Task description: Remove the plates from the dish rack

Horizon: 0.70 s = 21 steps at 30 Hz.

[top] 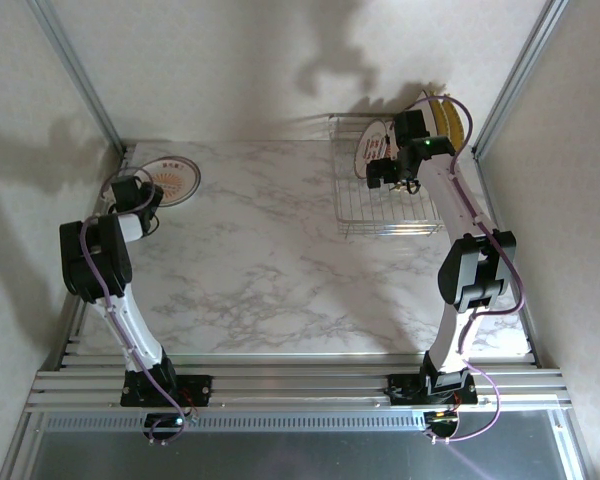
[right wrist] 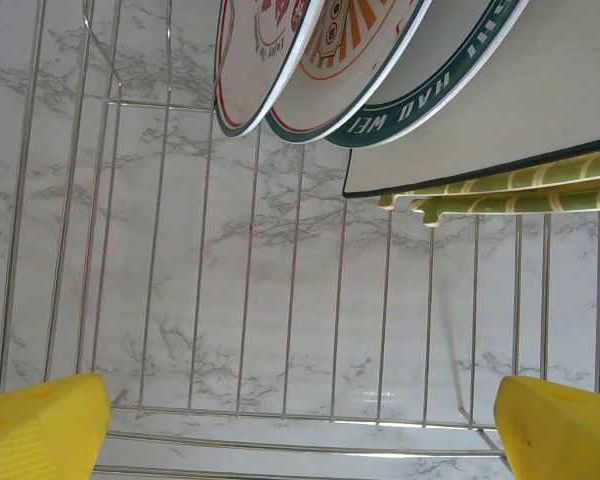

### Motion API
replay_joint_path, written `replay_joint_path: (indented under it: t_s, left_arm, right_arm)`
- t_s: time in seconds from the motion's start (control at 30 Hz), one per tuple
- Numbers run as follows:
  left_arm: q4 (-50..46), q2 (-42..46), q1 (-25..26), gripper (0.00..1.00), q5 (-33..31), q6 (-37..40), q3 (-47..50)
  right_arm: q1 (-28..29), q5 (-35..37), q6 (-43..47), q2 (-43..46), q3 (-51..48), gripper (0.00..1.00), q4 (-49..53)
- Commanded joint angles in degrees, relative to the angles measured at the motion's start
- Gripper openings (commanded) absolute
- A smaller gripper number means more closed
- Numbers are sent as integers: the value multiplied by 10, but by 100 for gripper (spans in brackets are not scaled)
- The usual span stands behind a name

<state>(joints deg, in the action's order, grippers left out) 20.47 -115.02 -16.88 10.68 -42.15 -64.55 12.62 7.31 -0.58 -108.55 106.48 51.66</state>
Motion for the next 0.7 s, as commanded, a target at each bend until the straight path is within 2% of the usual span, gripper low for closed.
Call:
replay_joint_path:
  t_s: [0.0,0.17,0.33,0.47,0.53,0.67]
  left_arm:
    - [-81,28,12,59,-65,79,-22]
    - [-146,47,30,72,-146,148,-40]
    - [-197,55,49,83,-199,195,-55]
    - [-242,86,79,99,-225,248,-57]
    - [-291,95,103,100,-205,295,-79]
    - [-418,87,163,100,-233,356,-142]
  right_arm:
    - [0,-4,11,2,-4,99,-4]
    - [0,-2,14,11,-7,99,-6]
    - [0,-6,15,13,-6,99,-3]
    - [0,-10,17,12,-1,99,-4]
    - [0,-10,17,4,15,99,6]
    - [0,-6,17,-16,58,99,14]
